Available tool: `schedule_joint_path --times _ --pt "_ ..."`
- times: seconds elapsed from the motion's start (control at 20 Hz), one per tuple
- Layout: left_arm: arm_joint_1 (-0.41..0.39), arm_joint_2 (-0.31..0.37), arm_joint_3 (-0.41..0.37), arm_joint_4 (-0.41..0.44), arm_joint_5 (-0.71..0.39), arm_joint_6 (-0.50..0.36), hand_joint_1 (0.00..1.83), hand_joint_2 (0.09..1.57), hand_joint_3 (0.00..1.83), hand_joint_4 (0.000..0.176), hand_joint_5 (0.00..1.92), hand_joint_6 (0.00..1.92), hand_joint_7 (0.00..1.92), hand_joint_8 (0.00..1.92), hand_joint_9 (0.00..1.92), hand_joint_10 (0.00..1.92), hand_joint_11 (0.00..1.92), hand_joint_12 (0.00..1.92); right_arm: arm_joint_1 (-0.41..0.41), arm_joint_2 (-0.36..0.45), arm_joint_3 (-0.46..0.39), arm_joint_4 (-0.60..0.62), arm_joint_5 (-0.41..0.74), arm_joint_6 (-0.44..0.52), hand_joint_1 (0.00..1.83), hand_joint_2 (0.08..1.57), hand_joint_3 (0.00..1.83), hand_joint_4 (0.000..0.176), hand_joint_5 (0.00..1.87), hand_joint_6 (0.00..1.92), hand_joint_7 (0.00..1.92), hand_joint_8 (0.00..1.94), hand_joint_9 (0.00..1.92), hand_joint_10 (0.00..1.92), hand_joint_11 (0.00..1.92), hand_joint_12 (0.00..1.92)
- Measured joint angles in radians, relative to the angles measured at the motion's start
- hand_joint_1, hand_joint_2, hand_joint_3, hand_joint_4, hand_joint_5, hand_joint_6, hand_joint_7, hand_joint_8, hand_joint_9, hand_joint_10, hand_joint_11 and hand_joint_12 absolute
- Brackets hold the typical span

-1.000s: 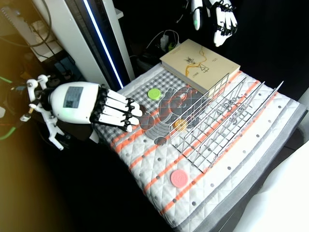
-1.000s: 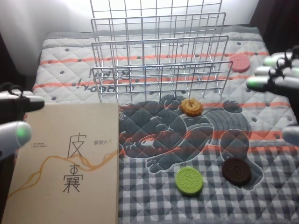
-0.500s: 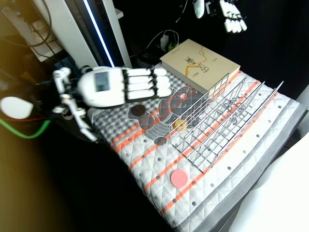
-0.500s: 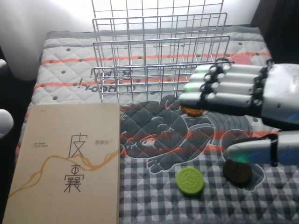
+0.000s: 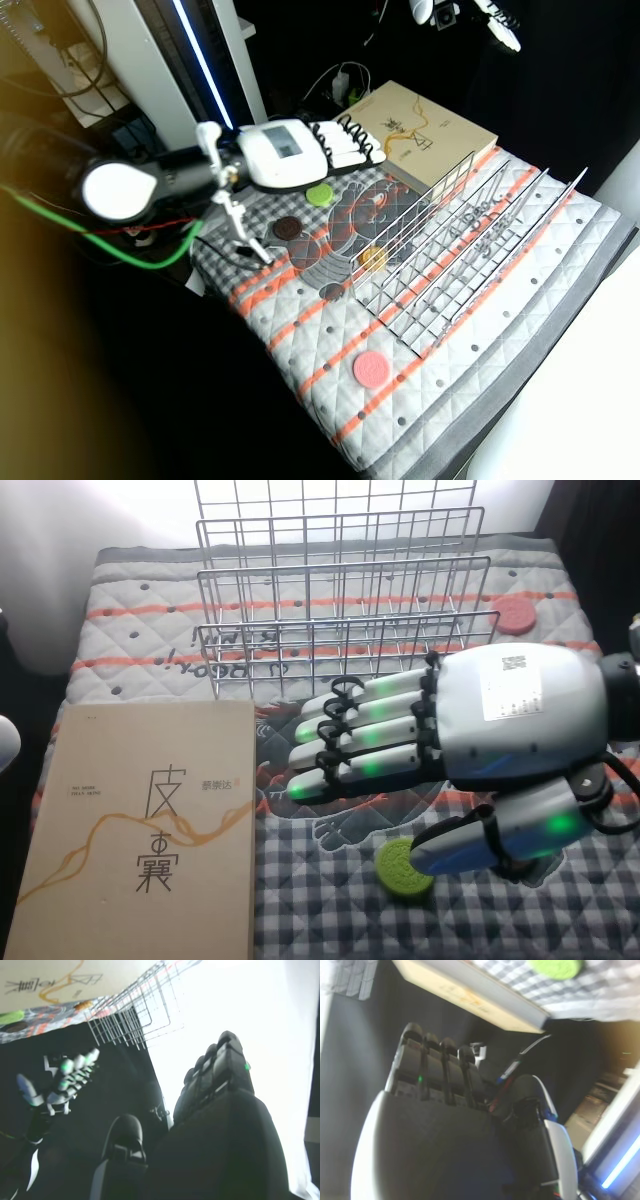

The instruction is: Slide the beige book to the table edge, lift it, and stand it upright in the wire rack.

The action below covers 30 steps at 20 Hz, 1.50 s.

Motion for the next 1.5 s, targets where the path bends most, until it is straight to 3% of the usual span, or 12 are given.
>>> schedule_joint_path --times 0.1,0.3,0.55,0.8,0.9,1.0,1.5 --pt "0.0 -0.003 0.0 0.003 0.004 0.0 0.0 1.35 0.0 0.0 0.0 0.0 0.0 0.0 0.0 0.0 0.0 0.0 0.021 -0.032 0.019 -0.093 -0.012 0.069 0.1 1.48 0.0 0.0 0.13 0.0 0.14 0.01 0.09 0.01 0.1 0.03" --pt "0.0 -0.007 0.0 0.008 0.013 -0.004 0.0 1.36 0.01 0.0 0.0 0.0 0.0 0.0 0.0 0.0 0.0 0.0 0.042 -0.077 0.042 -0.2 -0.006 0.164 0.05 1.48 0.0 0.0 0.14 0.01 0.14 0.01 0.07 0.01 0.07 0.01" --pt "0.0 -0.012 0.005 0.014 0.02 -0.008 0.0 1.34 0.0 0.0 0.02 0.01 0.0 0.0 0.0 0.0 0.0 0.0 0.051 -0.127 0.072 -0.298 -0.008 0.222 0.11 1.47 0.0 0.0 0.18 0.01 0.15 0.0 0.09 0.0 0.08 0.01" --pt "0.0 -0.013 0.006 0.021 0.024 -0.016 0.0 1.34 0.0 0.0 0.01 0.0 0.0 0.0 0.0 0.0 0.0 0.0 0.052 -0.151 0.098 -0.288 -0.009 0.231 0.1 1.47 0.0 0.0 0.18 0.0 0.15 0.0 0.09 0.0 0.09 0.02" --pt "0.0 -0.013 0.006 0.023 0.024 -0.019 0.0 1.34 0.0 0.0 0.01 0.0 0.0 0.0 0.0 0.0 0.0 0.0 0.052 -0.161 0.108 -0.29 -0.023 0.231 0.01 1.48 0.0 0.0 0.15 0.0 0.13 0.0 0.08 0.0 0.09 0.02" --pt "0.0 -0.013 0.006 0.023 0.024 -0.02 0.0 1.34 0.0 0.0 0.02 0.0 0.0 0.0 0.0 0.0 0.0 0.0 0.052 -0.175 0.117 -0.296 -0.04 0.231 0.09 1.48 0.0 0.0 0.18 0.0 0.16 0.01 0.11 0.01 0.14 0.03" --pt "0.0 -0.026 0.01 0.026 0.021 -0.038 0.0 1.37 0.01 0.0 0.04 0.01 0.0 0.0 0.0 0.0 0.0 0.0 0.052 -0.248 0.168 -0.311 -0.059 0.232 0.14 1.47 0.0 0.0 0.21 0.0 0.19 0.0 0.14 0.01 0.13 0.02"
